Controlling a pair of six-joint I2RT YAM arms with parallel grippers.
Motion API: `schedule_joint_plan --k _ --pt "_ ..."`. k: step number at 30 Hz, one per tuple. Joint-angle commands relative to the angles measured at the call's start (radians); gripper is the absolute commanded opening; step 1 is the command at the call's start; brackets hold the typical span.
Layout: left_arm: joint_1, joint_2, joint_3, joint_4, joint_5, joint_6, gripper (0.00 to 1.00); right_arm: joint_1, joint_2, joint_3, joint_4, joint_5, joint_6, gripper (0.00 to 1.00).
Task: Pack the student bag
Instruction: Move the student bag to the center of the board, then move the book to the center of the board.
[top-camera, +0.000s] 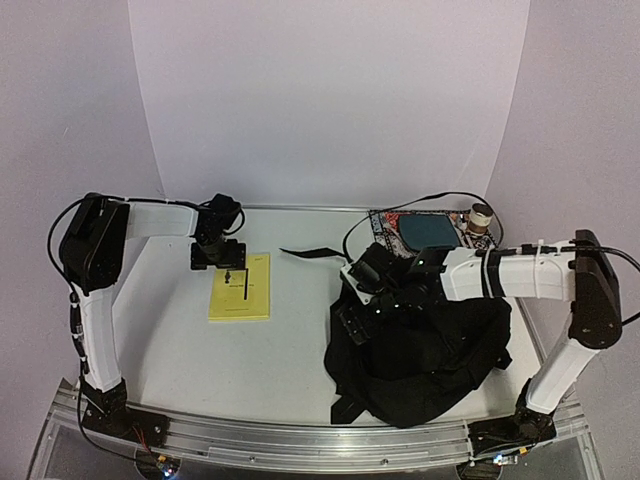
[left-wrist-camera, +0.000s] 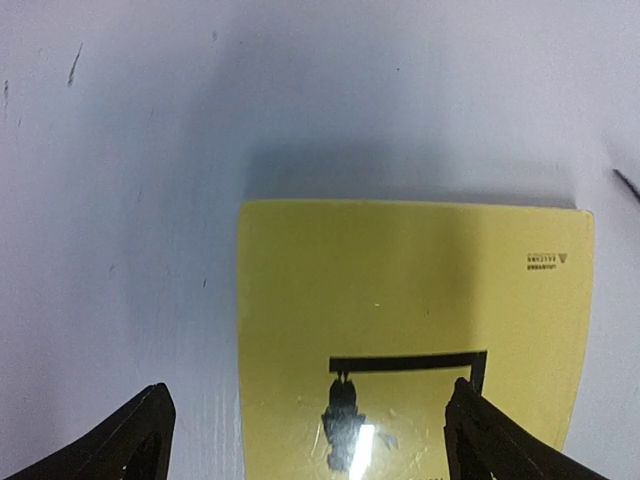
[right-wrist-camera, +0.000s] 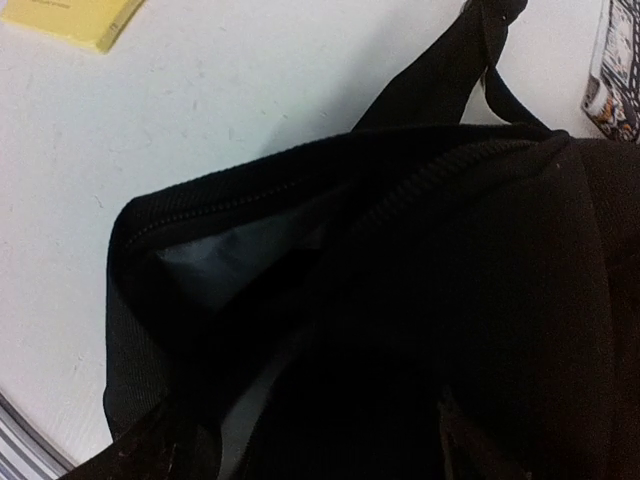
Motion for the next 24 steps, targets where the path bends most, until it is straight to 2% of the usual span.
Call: schedule_joint_plan --k 1,6,9,15,24 --pt "0.004 0.086 0.082 -0.029 -0.019 0.065 0.96 -0.004 -0.066 0.0 -0.075 -0.031 -0.03 0.86" --pt "0.002 0.111 0.031 -0.028 0.014 0.066 0.95 -0.004 -0.1 -0.002 -0.004 -0.11 -0.058 0.88" --pt "-0.018 0.113 -0.024 -0.027 0.033 0.058 0.91 -0.004 -0.106 0.018 0.006 -0.124 -0.068 0.89" --pt "-0.102 0.103 -0.165 -0.021 0.031 0.003 0.77 -0.004 -0.14 0.065 0.027 -0.137 -0.089 0.89" --pt "-0.251 -0.001 -0.422 0.021 0.062 -0.146 0.74 -0.004 -0.16 0.103 0.045 -0.145 -0.1 0.92"
